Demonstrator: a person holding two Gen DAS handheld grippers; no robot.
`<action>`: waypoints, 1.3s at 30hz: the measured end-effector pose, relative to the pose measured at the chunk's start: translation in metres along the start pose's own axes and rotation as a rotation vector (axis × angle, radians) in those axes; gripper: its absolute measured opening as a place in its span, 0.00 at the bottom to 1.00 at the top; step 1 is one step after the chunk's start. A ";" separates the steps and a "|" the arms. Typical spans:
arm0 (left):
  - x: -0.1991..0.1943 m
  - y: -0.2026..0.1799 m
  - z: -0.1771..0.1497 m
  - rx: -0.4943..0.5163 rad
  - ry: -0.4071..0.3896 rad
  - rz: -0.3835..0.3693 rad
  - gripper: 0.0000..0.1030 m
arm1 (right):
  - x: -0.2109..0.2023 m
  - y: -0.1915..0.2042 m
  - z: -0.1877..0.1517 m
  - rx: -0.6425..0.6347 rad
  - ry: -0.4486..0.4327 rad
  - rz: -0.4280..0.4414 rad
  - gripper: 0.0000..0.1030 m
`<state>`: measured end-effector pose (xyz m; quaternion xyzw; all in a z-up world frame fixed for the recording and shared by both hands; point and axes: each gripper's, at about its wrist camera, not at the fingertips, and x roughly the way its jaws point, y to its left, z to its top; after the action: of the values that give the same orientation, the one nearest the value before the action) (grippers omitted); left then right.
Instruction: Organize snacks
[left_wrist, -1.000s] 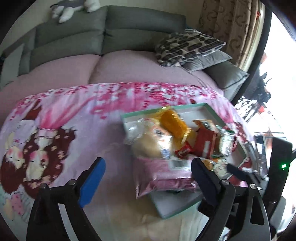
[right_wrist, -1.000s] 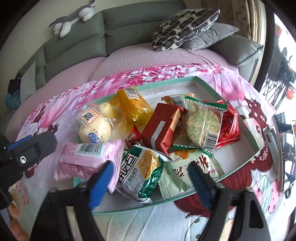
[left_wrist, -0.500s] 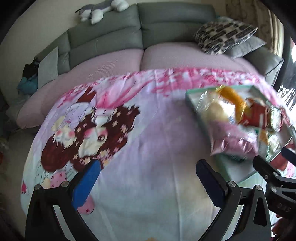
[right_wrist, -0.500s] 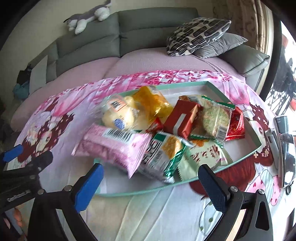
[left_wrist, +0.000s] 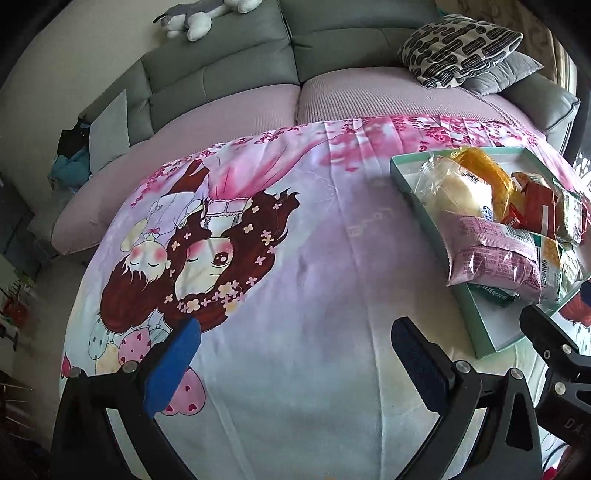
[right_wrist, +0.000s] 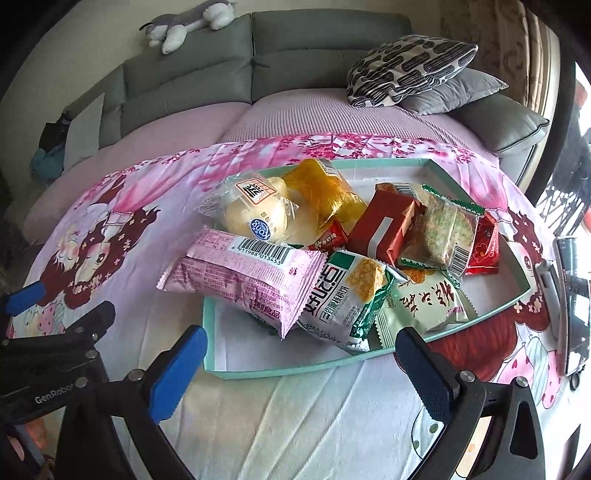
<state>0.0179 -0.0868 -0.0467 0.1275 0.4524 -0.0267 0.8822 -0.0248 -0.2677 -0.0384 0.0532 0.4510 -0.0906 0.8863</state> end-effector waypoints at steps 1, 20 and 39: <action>0.001 0.001 0.000 -0.005 0.002 -0.006 1.00 | 0.000 0.000 0.000 0.000 0.000 0.001 1.00; 0.017 0.009 0.000 -0.031 0.075 -0.028 1.00 | 0.007 0.002 0.000 -0.021 0.021 0.005 1.00; 0.022 0.009 -0.003 -0.024 0.110 -0.026 1.00 | 0.008 -0.002 0.000 -0.017 0.027 0.001 1.00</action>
<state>0.0306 -0.0756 -0.0643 0.1124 0.5021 -0.0258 0.8571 -0.0211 -0.2708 -0.0448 0.0470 0.4638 -0.0857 0.8805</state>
